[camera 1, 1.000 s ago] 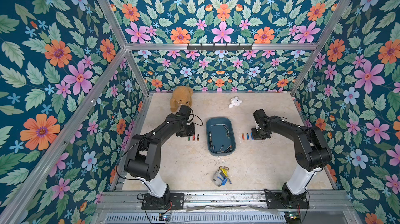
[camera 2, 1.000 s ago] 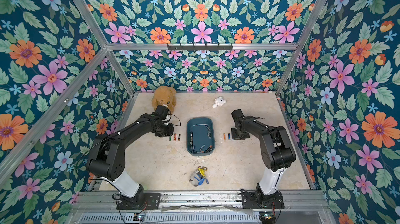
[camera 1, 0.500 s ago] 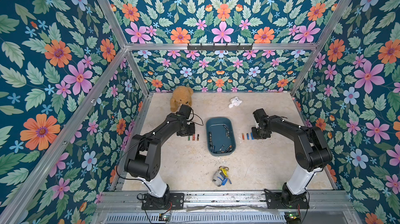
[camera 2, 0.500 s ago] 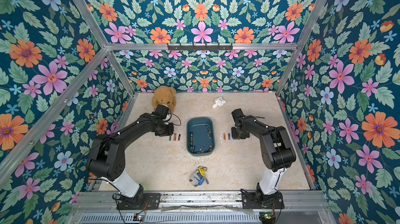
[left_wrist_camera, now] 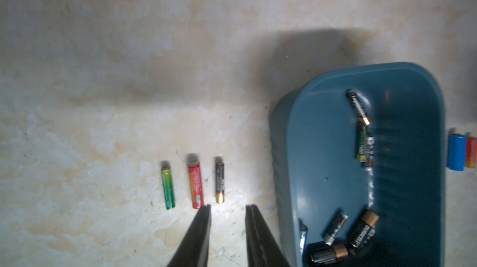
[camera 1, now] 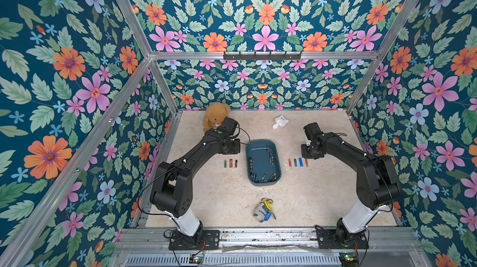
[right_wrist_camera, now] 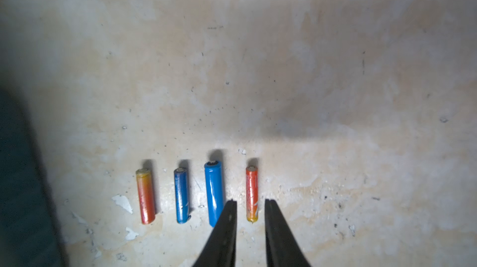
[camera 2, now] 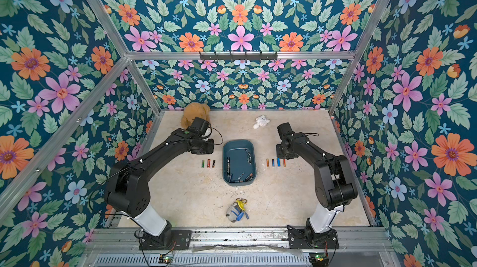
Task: Take the batteries out of the storage box
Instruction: Place the battery at the center of the board.
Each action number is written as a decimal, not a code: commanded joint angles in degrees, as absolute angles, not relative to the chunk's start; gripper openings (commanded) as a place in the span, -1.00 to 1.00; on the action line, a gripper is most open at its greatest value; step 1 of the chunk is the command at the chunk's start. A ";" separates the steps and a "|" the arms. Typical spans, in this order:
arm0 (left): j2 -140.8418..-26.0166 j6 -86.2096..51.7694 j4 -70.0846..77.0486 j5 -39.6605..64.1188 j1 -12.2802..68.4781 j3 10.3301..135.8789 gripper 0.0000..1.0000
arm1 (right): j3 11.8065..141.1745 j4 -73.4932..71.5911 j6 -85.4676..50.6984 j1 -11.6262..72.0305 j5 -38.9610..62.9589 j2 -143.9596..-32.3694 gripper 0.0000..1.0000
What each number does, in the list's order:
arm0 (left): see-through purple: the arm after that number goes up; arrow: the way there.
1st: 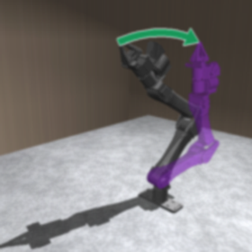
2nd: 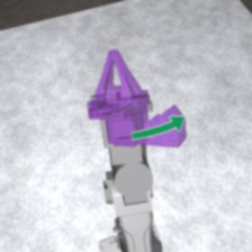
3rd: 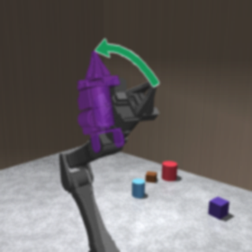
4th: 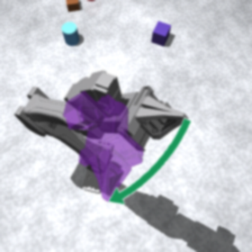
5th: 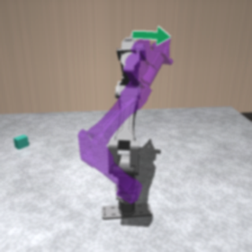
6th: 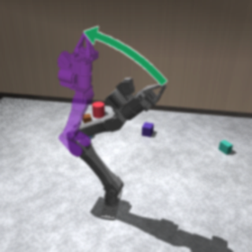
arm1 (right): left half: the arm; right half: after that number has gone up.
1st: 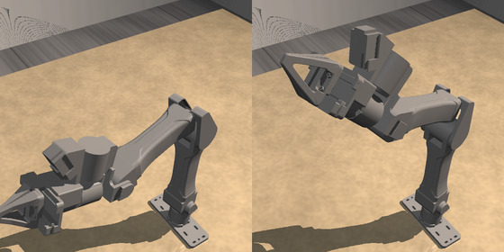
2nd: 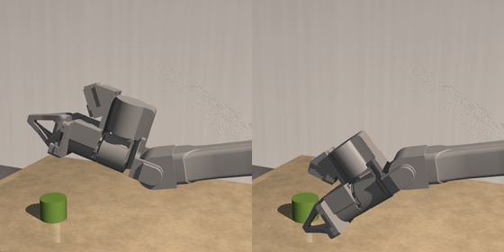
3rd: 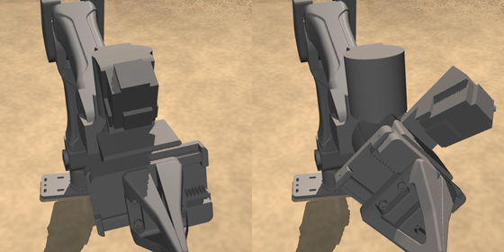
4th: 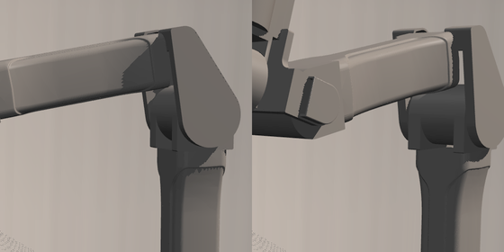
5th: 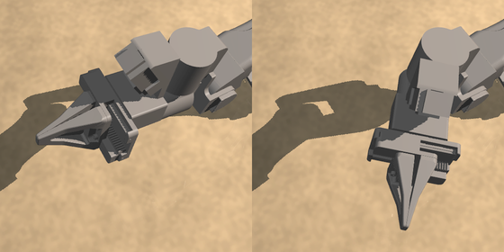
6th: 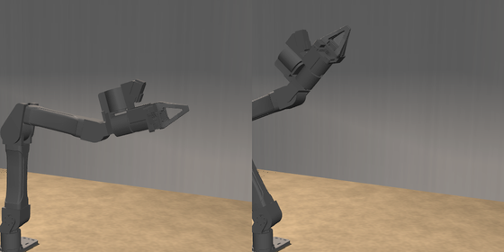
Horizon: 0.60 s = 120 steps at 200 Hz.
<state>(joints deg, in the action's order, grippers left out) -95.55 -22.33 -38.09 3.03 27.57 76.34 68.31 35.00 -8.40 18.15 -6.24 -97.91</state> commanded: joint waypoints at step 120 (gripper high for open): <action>-113.48 -29.32 -28.08 10.24 39.85 88.05 -0.37 | 72.71 37.73 -10.81 18.27 -4.92 -95.45 -0.48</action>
<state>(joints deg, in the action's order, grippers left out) -111.57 -28.56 -30.17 8.12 39.35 86.54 71.57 36.99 -10.07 18.22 -5.74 -95.88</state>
